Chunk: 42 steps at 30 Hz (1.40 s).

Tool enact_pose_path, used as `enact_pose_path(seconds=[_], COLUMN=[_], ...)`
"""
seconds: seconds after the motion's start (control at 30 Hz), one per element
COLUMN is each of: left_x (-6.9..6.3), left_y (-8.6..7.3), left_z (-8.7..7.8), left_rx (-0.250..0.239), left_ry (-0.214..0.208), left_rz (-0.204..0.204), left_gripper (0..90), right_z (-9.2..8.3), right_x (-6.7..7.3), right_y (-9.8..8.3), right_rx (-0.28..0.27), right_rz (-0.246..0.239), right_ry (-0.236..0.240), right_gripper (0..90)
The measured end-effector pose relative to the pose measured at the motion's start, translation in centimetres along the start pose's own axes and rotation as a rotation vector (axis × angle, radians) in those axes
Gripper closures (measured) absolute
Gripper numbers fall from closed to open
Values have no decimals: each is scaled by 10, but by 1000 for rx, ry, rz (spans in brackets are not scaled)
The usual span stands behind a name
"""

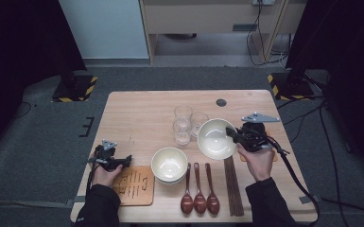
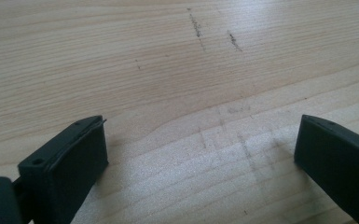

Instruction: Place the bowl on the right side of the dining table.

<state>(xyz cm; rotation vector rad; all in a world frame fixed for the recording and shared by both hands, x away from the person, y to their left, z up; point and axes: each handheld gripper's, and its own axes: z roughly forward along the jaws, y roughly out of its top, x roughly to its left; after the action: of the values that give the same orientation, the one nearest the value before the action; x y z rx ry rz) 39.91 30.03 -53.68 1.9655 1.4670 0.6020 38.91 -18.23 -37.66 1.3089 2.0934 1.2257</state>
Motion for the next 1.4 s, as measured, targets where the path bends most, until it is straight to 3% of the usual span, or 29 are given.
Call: enact_pose_path(seconds=[0.2, 0.6, 1.03, 1.4], left_x=[0, 0, 0, 0], left_y=[0, 0, 0, 0], left_z=[0, 0, 0, 0], left_rx=[5, 6, 6, 6], left_ry=[2, 2, 2, 3], left_rz=[-4, -3, -3, -4], left_gripper=[0, 0, 0, 0], right_z=[-7, -13, -6, 2], right_x=[-16, -55, -88, -112], right_y=[-5, -16, -30, -41], right_rx=[-3, 10, 47, 81], right_rz=[10, 78, 141, 193], right_ry=[-31, -103, -181, -211], right_gripper=[830, 830, 830, 830])
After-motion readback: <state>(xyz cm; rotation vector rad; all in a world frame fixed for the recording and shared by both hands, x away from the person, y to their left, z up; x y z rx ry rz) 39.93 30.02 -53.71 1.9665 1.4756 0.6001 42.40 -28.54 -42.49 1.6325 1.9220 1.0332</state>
